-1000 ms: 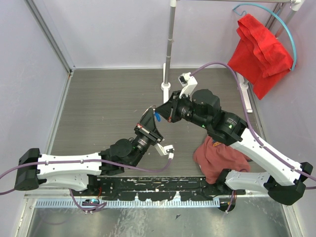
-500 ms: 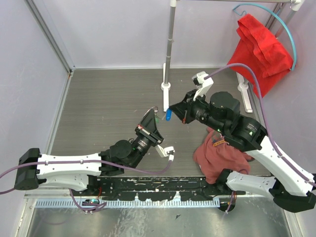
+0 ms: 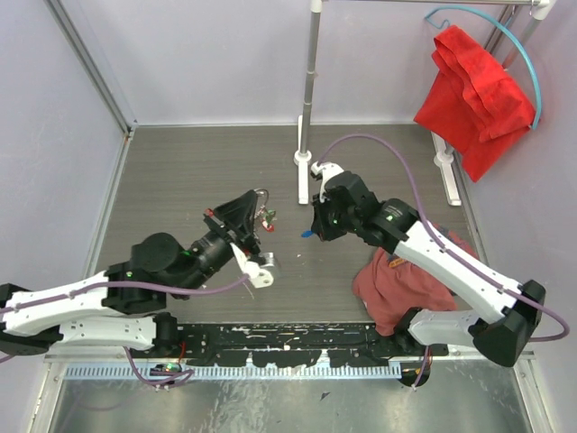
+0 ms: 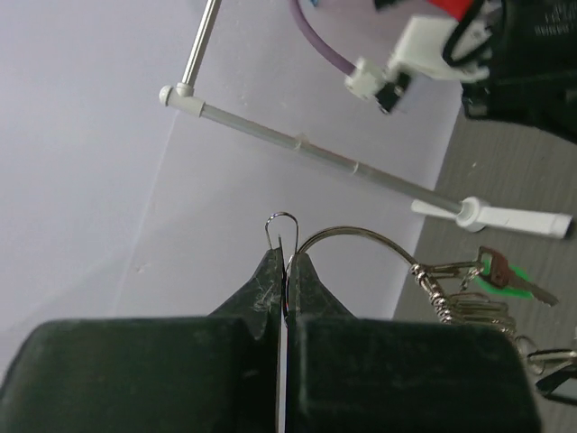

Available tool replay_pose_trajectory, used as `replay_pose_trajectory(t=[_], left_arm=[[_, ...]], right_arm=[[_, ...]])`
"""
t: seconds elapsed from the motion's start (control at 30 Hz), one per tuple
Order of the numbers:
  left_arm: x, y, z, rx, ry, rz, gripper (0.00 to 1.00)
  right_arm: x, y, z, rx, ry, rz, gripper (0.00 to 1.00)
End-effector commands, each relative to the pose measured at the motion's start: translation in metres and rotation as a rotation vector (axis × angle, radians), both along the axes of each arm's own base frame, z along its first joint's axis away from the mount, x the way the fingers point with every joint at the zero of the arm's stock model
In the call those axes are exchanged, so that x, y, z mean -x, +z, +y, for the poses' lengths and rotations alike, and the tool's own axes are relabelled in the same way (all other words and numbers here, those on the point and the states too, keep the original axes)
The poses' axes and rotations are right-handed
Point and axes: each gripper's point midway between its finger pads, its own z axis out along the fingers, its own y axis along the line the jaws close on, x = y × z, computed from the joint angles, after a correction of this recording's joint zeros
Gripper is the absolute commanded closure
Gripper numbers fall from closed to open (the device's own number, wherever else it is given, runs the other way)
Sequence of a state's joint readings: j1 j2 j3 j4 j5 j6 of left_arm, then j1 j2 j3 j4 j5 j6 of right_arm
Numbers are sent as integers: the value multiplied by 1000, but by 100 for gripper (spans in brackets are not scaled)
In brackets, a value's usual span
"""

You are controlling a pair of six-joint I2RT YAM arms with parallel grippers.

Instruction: Put the keys on the keyring

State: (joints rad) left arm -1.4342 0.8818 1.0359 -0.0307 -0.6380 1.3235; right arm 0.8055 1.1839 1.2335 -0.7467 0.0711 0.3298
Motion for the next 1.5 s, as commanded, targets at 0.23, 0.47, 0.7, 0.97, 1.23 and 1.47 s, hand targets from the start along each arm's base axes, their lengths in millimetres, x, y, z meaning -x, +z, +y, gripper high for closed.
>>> replay_pose_trajectory(t=[0.23, 0.47, 0.7, 0.97, 1.23, 1.47], left_arm=[[43, -3, -8, 135, -304, 257, 100], [57, 8, -8, 209, -392, 321, 100], [59, 10, -12, 255, -399, 391, 100], [49, 6, -14, 228, -332, 404, 100], [41, 5, -15, 195, -272, 389, 100], [39, 4, -16, 189, -260, 386, 100]], right_arm=[[24, -95, 18, 14, 106, 224, 72], [6, -18, 18, -83, 82, 29, 52], [29, 147, 11, -415, 176, -317, 50], [67, 220, 21, -621, 338, -364, 48], [81, 222, 45, -647, 468, -230, 52], [90, 214, 54, -657, 531, -161, 55]])
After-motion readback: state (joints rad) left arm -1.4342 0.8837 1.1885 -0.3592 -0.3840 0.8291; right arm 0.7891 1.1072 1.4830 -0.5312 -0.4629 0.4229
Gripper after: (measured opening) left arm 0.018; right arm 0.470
